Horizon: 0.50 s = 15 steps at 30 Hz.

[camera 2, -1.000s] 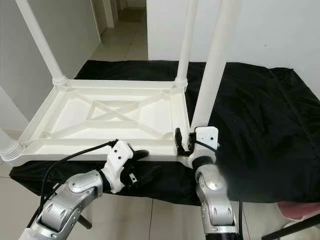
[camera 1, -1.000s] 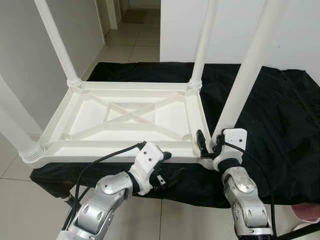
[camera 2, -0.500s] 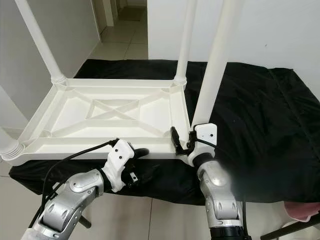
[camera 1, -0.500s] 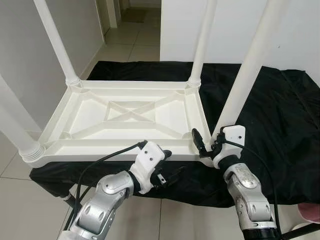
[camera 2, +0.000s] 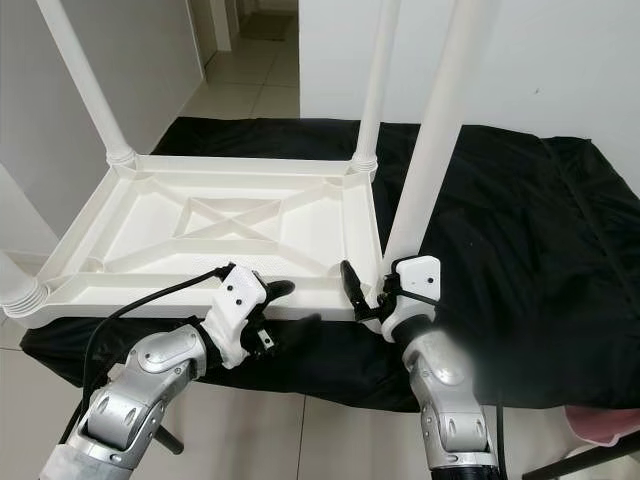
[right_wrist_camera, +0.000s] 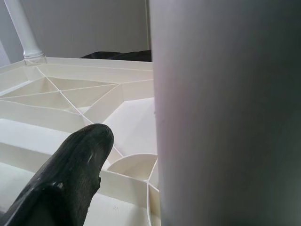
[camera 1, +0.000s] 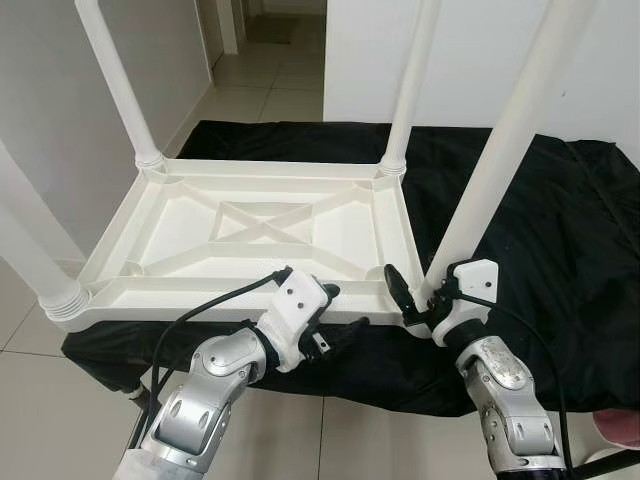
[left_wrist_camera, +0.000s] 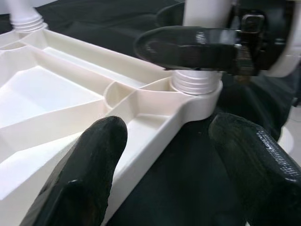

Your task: Building children table

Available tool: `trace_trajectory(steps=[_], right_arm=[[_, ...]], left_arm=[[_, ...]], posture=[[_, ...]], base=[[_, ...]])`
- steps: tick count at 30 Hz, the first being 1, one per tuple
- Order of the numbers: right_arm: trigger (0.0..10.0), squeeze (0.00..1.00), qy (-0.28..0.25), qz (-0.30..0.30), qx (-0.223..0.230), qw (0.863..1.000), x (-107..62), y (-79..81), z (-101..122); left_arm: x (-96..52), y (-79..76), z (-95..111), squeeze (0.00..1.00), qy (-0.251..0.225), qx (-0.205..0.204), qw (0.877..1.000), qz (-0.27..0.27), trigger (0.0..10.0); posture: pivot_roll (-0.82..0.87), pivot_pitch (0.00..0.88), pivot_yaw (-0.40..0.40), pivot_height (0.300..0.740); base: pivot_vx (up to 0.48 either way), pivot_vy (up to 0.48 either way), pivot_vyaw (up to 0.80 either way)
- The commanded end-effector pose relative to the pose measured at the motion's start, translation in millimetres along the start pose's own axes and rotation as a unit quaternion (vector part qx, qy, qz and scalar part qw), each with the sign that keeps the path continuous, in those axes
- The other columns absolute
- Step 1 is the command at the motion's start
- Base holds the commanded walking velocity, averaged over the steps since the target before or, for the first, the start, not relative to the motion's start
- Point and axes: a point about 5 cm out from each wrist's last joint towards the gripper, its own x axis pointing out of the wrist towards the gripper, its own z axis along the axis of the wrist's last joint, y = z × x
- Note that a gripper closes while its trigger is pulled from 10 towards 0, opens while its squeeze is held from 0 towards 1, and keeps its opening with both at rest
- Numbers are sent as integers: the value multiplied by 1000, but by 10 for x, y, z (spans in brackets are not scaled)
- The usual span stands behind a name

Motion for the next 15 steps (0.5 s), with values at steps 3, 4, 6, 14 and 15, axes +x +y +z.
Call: trace_trajectory(steps=[3,4,6,14,15], right_arm=[[10000,0,-18,11,7,1000,-42,42,21],[10000,0,-18,11,7,1000,-42,42,21],[10000,0,-18,29,2,999,-64,50,26],[10000,0,-10,74,-12,997,-72,11,43],[10000,0,-7,82,-17,996,-74,-14,49]], left_arm=[[20,166,-33,0,5,-3,997,83,10000],[20,166,-33,0,5,-3,997,83,10000],[93,153,-8,0,1,-7,998,70,10000],[43,15,-30,0,-2,-23,1000,15,10000],[34,-5,-44,0,5,-22,1000,8,10000]], posture=[[-53,0,42,740],[-53,0,42,740],[-59,0,50,740],[-58,12,68,740],[-57,21,67,740]], base=[[0,0,0],[0,0,0],[0,0,0],[0,0,0],[0,0,0]])
